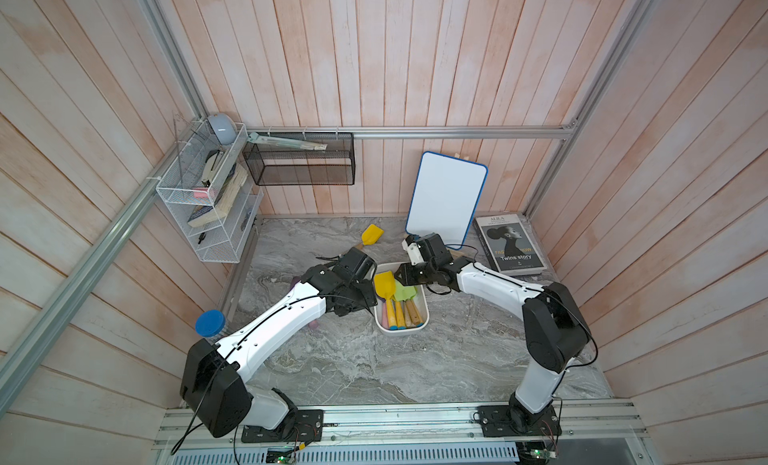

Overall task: Put the shovel into the storage box
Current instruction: Place the shovel in the storage box.

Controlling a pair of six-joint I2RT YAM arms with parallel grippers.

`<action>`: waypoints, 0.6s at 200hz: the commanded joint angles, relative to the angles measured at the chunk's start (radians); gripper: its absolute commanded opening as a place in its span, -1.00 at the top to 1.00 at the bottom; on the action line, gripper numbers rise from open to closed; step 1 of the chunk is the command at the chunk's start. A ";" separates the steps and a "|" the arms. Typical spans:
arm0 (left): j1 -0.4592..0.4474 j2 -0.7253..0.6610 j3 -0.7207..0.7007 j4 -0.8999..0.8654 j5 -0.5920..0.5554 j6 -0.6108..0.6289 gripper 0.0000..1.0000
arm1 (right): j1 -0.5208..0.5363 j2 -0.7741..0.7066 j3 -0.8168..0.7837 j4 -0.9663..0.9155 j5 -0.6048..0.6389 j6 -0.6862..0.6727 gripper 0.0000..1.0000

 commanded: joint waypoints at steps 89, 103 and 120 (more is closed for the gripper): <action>0.353 0.086 -0.145 -0.003 -0.041 0.071 -0.31 | 0.001 -0.166 -0.110 -0.061 0.066 -0.057 0.29; 0.387 0.106 -0.161 0.015 -0.030 0.083 -0.32 | 0.001 -0.167 -0.125 -0.052 0.055 -0.055 0.30; 0.435 0.124 -0.189 0.054 -0.009 0.099 -0.32 | 0.000 -0.174 -0.147 -0.038 0.047 -0.049 0.29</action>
